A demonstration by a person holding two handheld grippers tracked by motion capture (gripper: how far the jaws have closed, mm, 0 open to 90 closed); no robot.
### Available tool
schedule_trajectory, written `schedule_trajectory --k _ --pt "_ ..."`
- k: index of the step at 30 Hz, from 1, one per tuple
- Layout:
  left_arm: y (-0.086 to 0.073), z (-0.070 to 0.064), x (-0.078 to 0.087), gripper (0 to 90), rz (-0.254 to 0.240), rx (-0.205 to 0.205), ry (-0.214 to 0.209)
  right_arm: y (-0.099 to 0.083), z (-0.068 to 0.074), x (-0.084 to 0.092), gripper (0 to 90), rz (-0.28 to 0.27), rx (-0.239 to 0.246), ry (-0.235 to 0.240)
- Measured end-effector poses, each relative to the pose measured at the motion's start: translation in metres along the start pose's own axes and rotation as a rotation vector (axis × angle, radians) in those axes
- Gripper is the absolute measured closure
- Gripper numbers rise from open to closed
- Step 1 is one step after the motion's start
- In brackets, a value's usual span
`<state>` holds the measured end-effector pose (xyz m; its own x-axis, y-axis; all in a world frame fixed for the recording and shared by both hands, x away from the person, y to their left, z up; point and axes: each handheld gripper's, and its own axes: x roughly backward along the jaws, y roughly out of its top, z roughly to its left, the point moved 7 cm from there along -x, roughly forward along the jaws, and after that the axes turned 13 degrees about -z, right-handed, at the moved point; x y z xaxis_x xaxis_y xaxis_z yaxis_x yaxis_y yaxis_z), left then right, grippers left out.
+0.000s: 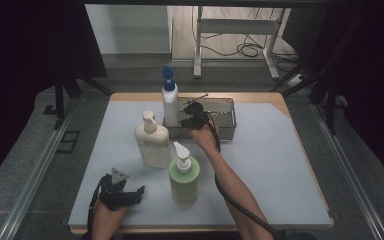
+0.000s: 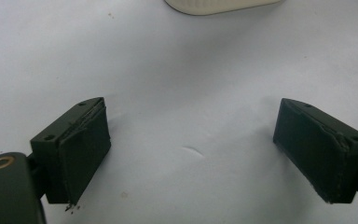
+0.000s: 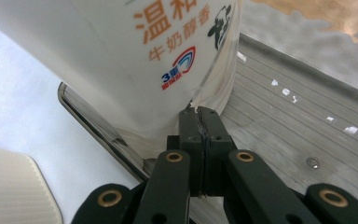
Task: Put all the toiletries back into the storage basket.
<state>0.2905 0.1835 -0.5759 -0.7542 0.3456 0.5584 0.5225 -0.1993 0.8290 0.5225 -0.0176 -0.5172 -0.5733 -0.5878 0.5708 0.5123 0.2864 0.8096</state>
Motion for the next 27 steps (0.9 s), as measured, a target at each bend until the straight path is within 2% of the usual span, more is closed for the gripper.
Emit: schedule_trajectory --k 6,12,14,20,23,27 --pt "0.000 0.000 0.000 10.3 0.000 0.000 0.000 -0.001 -0.001 0.000 88.4 0.000 0.002 0.005" --pt "0.000 0.000 0.000 10.3 -0.001 0.000 0.000 -0.001 -0.003 0.003 82.0 -0.011 0.014 0.002" --pt "0.000 0.000 0.000 10.3 -0.001 0.000 0.000 0.000 -0.002 0.005 81.2 -0.020 0.002 0.002" --pt "0.000 0.000 0.000 10.3 0.000 -0.001 0.001 0.003 -0.001 0.013 78.4 -0.036 0.033 0.004" --pt "0.000 0.000 0.000 10.3 0.000 -0.001 0.001 0.004 -0.002 0.018 75.0 -0.045 0.039 0.007" --pt "0.000 0.000 0.000 10.3 -0.001 0.000 0.000 0.005 -0.004 0.025 65.5 -0.047 0.033 0.019"
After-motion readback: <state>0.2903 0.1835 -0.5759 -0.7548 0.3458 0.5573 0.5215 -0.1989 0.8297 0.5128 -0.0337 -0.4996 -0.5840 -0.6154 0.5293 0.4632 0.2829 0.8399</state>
